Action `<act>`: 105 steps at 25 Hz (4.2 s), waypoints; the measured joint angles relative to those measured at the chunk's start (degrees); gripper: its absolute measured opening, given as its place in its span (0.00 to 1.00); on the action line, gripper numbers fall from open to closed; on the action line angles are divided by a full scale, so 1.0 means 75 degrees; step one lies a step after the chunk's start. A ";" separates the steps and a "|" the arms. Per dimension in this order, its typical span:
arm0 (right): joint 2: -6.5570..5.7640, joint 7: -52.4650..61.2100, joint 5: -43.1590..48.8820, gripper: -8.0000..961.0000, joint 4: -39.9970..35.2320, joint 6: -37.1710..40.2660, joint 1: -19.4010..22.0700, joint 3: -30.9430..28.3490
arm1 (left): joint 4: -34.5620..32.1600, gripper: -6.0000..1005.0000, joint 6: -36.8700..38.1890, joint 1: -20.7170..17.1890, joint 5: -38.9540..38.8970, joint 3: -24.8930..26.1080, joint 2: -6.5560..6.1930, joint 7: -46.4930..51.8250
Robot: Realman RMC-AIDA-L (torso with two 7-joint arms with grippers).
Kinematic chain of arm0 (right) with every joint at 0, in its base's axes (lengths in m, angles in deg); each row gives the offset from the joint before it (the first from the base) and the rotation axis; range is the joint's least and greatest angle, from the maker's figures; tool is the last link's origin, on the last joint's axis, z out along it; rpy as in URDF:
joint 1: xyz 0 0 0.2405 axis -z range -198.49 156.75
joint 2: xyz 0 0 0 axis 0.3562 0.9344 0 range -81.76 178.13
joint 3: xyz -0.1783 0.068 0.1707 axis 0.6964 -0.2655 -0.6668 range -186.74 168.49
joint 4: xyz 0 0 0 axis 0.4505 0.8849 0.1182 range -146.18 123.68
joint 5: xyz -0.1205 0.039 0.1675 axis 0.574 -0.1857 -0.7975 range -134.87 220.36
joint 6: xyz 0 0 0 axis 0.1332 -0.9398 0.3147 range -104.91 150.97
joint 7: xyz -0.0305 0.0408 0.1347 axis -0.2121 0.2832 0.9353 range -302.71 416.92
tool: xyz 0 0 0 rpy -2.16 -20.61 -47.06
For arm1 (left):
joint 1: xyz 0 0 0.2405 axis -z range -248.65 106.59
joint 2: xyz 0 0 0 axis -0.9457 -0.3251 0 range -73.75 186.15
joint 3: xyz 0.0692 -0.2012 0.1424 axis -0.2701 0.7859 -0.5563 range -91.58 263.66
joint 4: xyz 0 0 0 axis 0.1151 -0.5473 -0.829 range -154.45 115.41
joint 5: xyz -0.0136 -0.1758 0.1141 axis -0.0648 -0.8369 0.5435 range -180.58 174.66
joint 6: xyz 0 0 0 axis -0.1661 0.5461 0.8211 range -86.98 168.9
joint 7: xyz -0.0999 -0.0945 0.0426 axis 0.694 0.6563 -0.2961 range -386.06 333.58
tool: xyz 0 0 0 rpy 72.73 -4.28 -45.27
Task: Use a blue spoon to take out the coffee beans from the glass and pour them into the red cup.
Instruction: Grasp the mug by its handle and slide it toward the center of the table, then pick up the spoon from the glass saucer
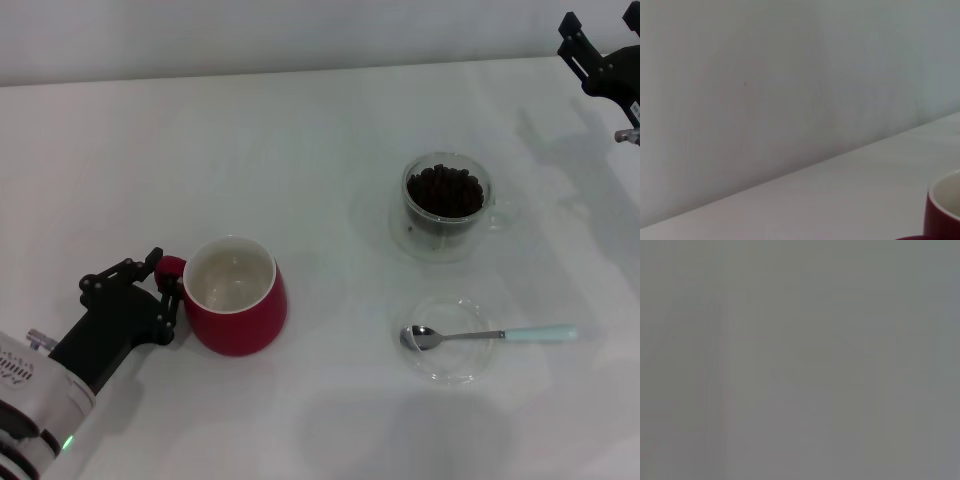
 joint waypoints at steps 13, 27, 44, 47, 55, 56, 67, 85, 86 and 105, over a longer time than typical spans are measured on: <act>-0.0008 0.0000 0.0007 0.89 -0.0003 0.0001 -0.0015 -0.0036 | -0.0207 0.38 0.0095 -0.0353 -0.0085 0.0085 -0.0001 0.0005; -0.0019 0.0000 0.0021 0.88 0.0041 0.0064 -0.0042 0.0023 | -0.0286 0.72 0.0663 -0.0950 -0.0105 0.0084 0.0000 0.0000; -0.0361 0.2693 0.0947 0.88 0.0513 0.1319 0.1018 0.0221 | -0.0254 0.71 0.2560 -0.2035 -0.1985 0.0108 -0.0023 0.0993; -0.0539 0.4167 0.1909 0.88 0.1223 0.2005 0.1264 0.0241 | -0.0193 0.71 0.2621 -0.1878 -0.2071 0.0109 -0.0045 0.1395; -0.1114 0.7555 0.3914 0.88 0.3132 0.3604 0.1646 0.0984 | -0.0166 0.71 0.2711 -0.1188 -0.2130 0.0107 -0.0042 0.1987; -0.1193 0.7841 0.4020 0.88 0.3210 0.3726 0.1698 0.1170 | -0.0166 0.71 0.2710 -0.1139 -0.2156 0.0107 -0.0042 0.1987; -0.1392 1.0160 0.4531 0.87 0.3714 0.4954 0.1803 0.2796 | -0.0170 0.71 0.2918 -0.0786 -0.2438 0.0107 -0.0054 0.1956; -0.0814 1.0677 0.5456 0.85 0.3646 0.3911 0.0988 0.3235 | 0.0000 0.71 0.2886 -0.0557 -0.2407 0.0055 -0.0059 0.1946; -0.0795 1.0679 0.5457 0.85 0.3646 0.3866 0.0962 0.3237 | 0.0002 0.71 0.2884 -0.0568 -0.2407 0.0054 -0.0059 0.1949; -0.0756 1.0863 0.5670 0.49 0.3544 0.3733 0.0772 0.3246 | 0.0010 0.71 0.2905 -0.0600 -0.2401 0.0067 -0.0057 0.1933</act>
